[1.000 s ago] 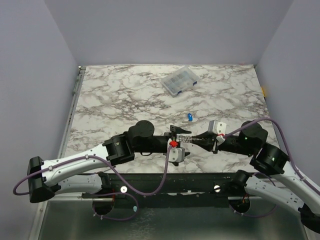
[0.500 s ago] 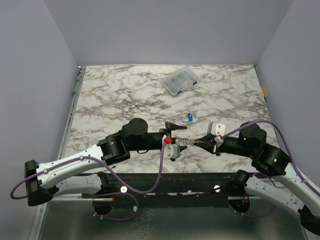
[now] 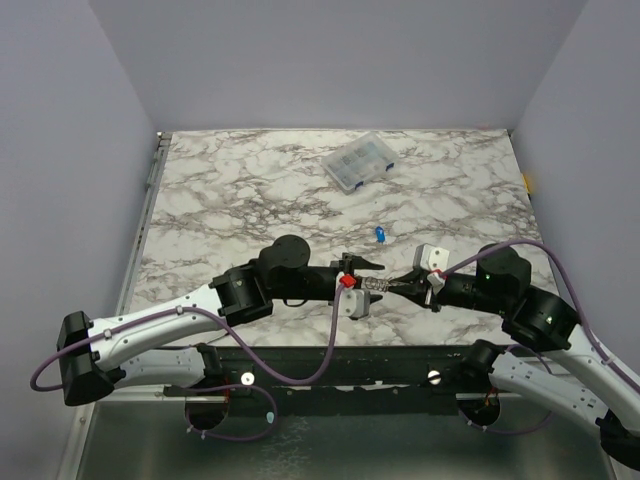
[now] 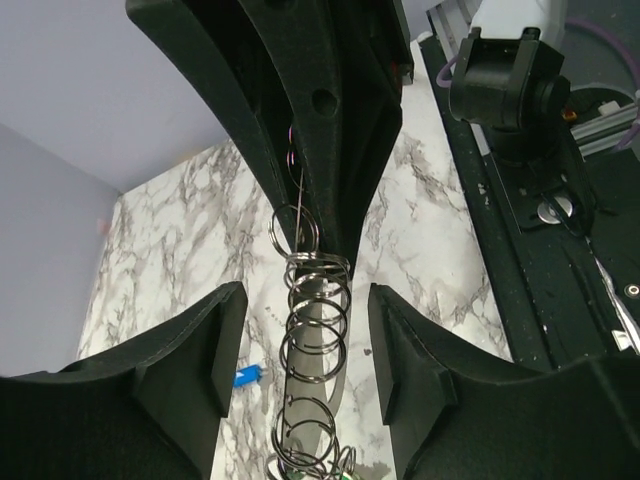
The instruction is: Put the keys on the keyring
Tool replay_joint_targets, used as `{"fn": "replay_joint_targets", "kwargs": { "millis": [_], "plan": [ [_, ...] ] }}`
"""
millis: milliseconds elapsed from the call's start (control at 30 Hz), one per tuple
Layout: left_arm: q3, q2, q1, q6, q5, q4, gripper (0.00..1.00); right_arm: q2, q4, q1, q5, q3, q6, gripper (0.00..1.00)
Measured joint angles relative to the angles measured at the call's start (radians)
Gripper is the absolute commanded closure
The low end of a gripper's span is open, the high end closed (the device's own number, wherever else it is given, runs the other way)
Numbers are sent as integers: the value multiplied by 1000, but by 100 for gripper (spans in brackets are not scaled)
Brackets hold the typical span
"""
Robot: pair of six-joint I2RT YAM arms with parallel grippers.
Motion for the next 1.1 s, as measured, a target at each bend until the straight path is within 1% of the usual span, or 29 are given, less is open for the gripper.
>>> {"fn": "replay_joint_targets", "kwargs": {
  "millis": [100,167,267,433,567,700,867,967,1100],
  "plan": [
    [-2,5,0,-9,14,37,51,3,0,0,0,0,0,100],
    [-6,5,0,-19,23,68,52,3,0,0,0,0,0,99],
    [-14,6,0,-27,31,100,48,3,0,0,0,0,0,99],
    [-35,6,0,-38,38,124,36,4,0,0,0,0,0,99],
    [-40,6,0,-42,38,121,36,4,0,0,0,0,0,99],
    [-40,6,0,-43,37,117,44,3,0,0,0,0,0,99],
    [-40,40,0,-56,39,124,56,3,1,0,0,0,1,99],
    [-40,65,0,-65,39,125,66,3,1,0,0,0,2,100],
    [-40,76,1,-76,38,135,72,2,-3,0,-3,0,4,99]
  ]
}}
